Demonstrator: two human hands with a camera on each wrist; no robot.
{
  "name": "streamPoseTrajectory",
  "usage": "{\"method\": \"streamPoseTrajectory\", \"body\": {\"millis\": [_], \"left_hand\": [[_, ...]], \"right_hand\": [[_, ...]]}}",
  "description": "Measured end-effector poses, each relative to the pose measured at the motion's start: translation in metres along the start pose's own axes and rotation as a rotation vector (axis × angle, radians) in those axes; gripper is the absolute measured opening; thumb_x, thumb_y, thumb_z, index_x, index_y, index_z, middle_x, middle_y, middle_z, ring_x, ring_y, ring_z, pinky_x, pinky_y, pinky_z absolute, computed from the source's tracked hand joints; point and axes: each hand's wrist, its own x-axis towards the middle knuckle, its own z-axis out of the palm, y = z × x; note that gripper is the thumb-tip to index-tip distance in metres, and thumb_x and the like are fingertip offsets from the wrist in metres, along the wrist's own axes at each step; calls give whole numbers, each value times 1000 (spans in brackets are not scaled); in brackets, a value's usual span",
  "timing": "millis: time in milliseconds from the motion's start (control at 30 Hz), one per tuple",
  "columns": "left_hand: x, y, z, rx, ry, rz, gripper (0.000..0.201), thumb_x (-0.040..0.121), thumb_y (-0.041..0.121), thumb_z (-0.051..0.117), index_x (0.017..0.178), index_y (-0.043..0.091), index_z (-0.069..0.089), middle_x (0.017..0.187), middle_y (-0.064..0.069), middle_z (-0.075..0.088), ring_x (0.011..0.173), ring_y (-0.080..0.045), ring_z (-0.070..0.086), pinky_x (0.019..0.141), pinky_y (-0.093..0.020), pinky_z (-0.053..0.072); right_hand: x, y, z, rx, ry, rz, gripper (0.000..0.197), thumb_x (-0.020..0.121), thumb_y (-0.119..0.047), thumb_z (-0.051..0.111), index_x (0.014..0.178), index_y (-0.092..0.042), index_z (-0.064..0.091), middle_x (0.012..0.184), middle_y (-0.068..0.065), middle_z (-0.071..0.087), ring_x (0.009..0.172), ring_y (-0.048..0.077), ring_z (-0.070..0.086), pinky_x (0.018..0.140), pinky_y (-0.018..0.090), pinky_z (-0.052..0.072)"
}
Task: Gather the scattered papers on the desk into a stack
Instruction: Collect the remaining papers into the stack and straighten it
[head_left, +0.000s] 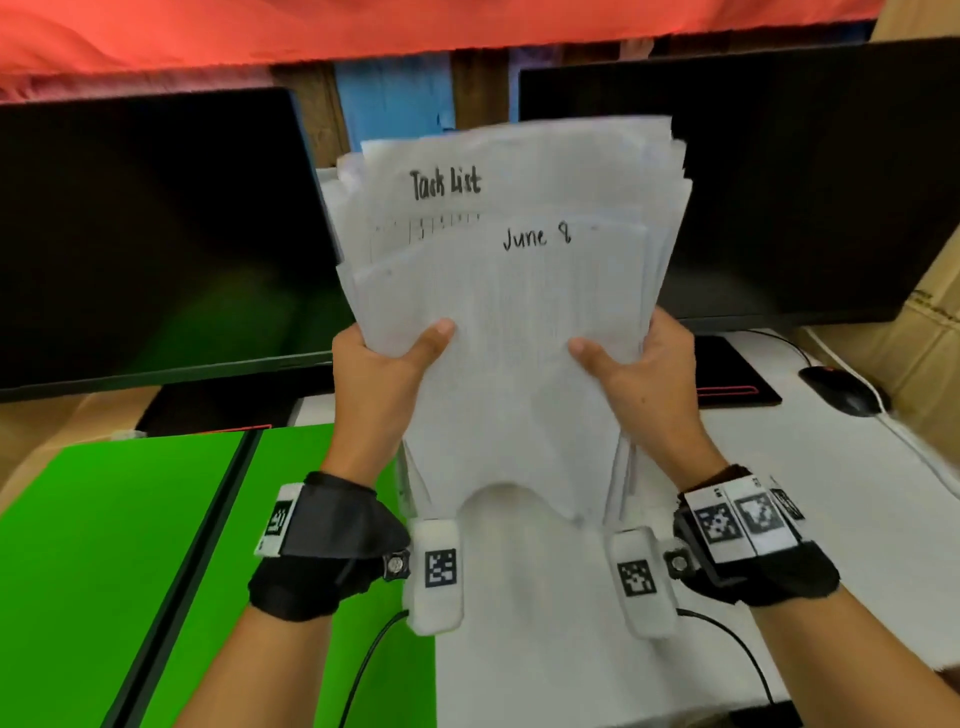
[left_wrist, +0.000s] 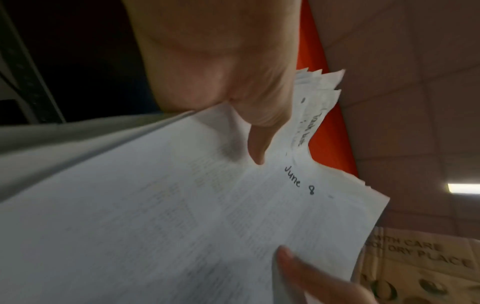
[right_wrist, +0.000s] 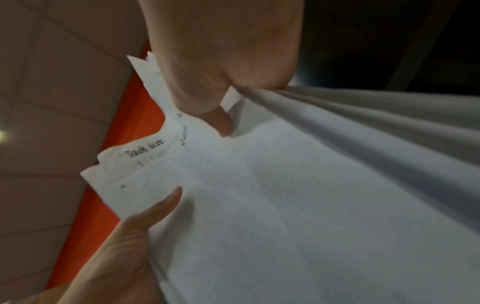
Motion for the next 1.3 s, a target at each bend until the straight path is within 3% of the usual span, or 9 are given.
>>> {"method": "streamPoseTrajectory", "body": {"millis": [133, 233, 433, 567, 767, 933, 1067, 1167, 1300], "left_hand": [[-10, -1, 1, 27, -16, 81, 46, 70, 1, 83, 112, 9, 64, 105, 5, 72, 98, -9, 70, 85, -27, 56], [-22, -26, -19, 15, -44, -49, 56, 62, 11, 82, 115, 12, 61, 106, 8, 73, 100, -9, 69, 80, -25, 56], [-33, -50, -14, 122, -44, -144, 24, 76, 13, 79, 97, 21, 69, 91, 18, 75, 92, -10, 72, 77, -25, 57], [-26, -40, -15, 53, -37, -51, 32, 73, 4, 79, 97, 20, 67, 87, 22, 74, 84, -1, 71, 70, -18, 55], [-31, -54, -36, 193, -273, -149, 40, 74, -4, 77, 98, 26, 62, 86, 30, 71, 86, 10, 67, 73, -9, 50], [-28, -58, -43, 234, -233, -185, 20, 84, 28, 63, 102, 20, 68, 87, 24, 74, 87, 8, 67, 74, -11, 51], [-30, -51, -25, 223, -165, -100, 20, 93, 17, 59, 114, 14, 60, 97, 18, 64, 80, 18, 63, 70, -4, 47], [-27, -45, -18, 194, -157, -104, 26, 87, 16, 67, 113, 14, 62, 99, 16, 66, 82, 12, 66, 70, -9, 51], [-28, -43, -14, 82, -119, -175, 35, 72, 21, 76, 106, 20, 66, 102, 10, 74, 95, -8, 71, 80, -24, 57]], "right_hand": [[-11, -6, 3, -8, 91, -75, 34, 82, -11, 74, 113, -12, 59, 100, -12, 65, 89, -5, 65, 75, 12, 53], [-18, 9, -10, 5, 45, 30, 48, 76, -18, 80, 118, -13, 56, 107, -8, 67, 96, 0, 66, 79, 17, 55], [-24, 29, -6, -15, 30, 120, 44, 81, -25, 75, 121, -13, 58, 108, -9, 67, 98, 3, 66, 85, 26, 57], [-23, 21, -2, 46, 115, 36, 38, 83, -22, 73, 116, -13, 58, 109, -4, 67, 99, 7, 66, 81, 20, 55], [-23, 22, -11, 65, 64, 18, 38, 84, -20, 72, 119, -9, 59, 107, -9, 68, 98, 2, 67, 78, 15, 53], [-22, 32, -23, 25, -93, 112, 59, 76, -31, 75, 128, -15, 53, 115, -10, 65, 105, 0, 63, 82, 15, 53], [-18, 30, -16, 58, 17, 112, 44, 80, -30, 73, 119, -14, 61, 107, -10, 69, 98, 4, 68, 80, 22, 56], [-12, 23, -16, 75, 80, 106, 45, 80, -35, 72, 117, -12, 65, 108, -7, 70, 98, 8, 69, 83, 31, 58], [-10, 12, -13, 91, 133, 54, 30, 81, -31, 73, 107, -18, 66, 101, -11, 71, 93, 4, 69, 80, 26, 58]]}}
